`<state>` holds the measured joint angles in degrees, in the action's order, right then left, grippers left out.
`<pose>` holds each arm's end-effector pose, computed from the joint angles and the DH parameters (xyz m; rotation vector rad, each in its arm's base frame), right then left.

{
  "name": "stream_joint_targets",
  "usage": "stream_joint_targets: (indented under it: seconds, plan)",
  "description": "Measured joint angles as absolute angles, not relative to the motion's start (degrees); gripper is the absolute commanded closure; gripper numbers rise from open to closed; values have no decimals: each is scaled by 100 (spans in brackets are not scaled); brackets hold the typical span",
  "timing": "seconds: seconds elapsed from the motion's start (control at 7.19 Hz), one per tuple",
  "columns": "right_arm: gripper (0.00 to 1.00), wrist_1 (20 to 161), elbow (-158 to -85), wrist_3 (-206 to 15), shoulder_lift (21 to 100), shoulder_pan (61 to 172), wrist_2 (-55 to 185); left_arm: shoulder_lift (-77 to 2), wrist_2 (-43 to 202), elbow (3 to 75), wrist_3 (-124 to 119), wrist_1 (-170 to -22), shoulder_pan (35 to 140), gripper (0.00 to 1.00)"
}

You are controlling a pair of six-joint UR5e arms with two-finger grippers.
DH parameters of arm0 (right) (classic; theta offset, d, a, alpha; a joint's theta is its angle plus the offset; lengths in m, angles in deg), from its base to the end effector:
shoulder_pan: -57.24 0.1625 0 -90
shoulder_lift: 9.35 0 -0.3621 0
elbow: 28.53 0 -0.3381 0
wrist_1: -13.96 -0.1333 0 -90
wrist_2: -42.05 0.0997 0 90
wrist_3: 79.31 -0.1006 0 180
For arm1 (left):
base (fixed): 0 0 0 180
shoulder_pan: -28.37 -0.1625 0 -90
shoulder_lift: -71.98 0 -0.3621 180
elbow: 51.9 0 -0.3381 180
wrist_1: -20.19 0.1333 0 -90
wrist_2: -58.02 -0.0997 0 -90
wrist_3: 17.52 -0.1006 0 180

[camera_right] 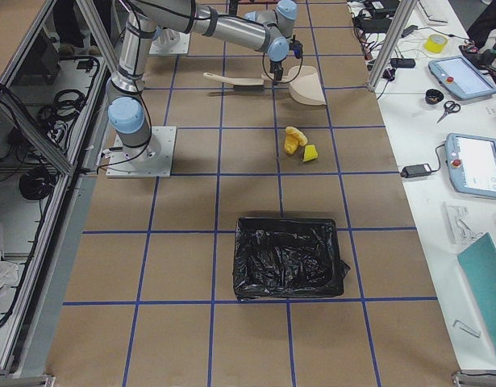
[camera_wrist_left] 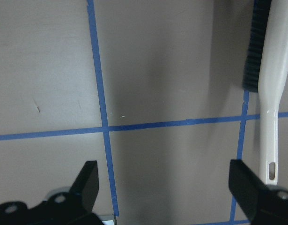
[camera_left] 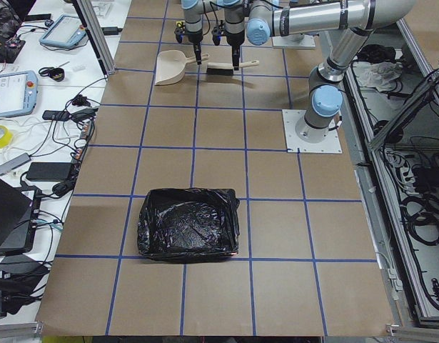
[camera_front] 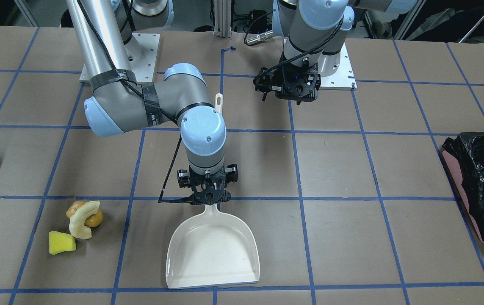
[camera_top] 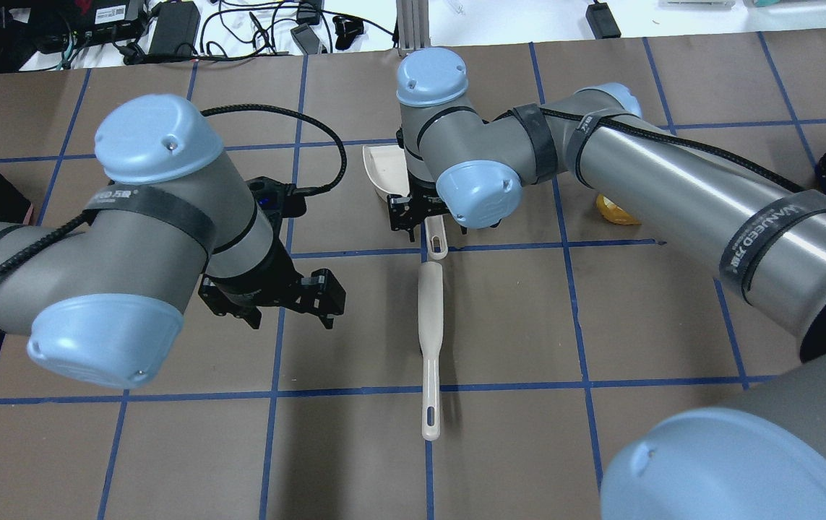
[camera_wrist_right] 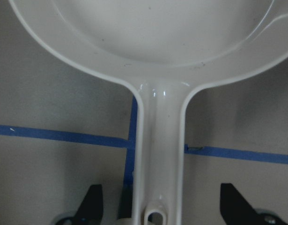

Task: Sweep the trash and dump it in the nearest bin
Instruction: 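Grasp the dustpan handle with the right gripper while the left gripper grasps the brush handle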

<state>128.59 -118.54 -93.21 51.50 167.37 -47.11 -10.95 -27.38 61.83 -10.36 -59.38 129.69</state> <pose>0.3203 -0.4823 0.2059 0.1692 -3.1254 -0.1251 -0.2108 -0.3327 0.3144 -0.1049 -3.0726 -0.1850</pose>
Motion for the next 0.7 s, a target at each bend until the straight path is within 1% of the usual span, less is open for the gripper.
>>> stream_joint_targets:
  seconds: [0.14,0.42,0.56,0.7]
  plan:
    - [27,12881,-11930,-9429,5161,16759,-4711,-1129,-2695,6290,-949,-5762,13199,0]
    - [29,12913,-11921,-9485,5202,16770,-4708,-1200,-2628,6651,-558,-5214,13577,0]
    - [39,12954,-11904,-9482,5249,16772,-4696,-1252,-2554,6827,-280,-4890,13786,0]
    - [40,12976,-11907,-9490,5273,16772,-4676,-1338,-2475,6939,-53,-4608,13952,2]
